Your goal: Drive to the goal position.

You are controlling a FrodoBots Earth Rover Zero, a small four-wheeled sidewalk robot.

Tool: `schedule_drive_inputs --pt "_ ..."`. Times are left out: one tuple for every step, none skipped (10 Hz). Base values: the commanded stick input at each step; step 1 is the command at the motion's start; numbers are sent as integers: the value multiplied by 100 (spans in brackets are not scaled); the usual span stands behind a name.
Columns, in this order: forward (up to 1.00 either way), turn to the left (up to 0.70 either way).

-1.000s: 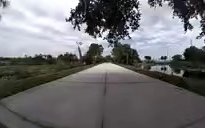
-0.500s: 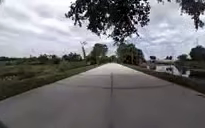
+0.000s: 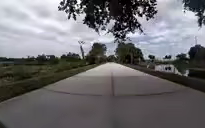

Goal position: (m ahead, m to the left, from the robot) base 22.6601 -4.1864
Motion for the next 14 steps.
schedule_drive_inputs --pt "85 0" --pt "85 0" --pt "85 0" --pt "85 0" --pt "85 -1" --pt "85 -10" --pt "85 -20" --pt "85 -30" --pt "85 -34" --pt "85 -20" --pt "85 -5" --pt "85 0" --pt "85 0" --pt "85 0"
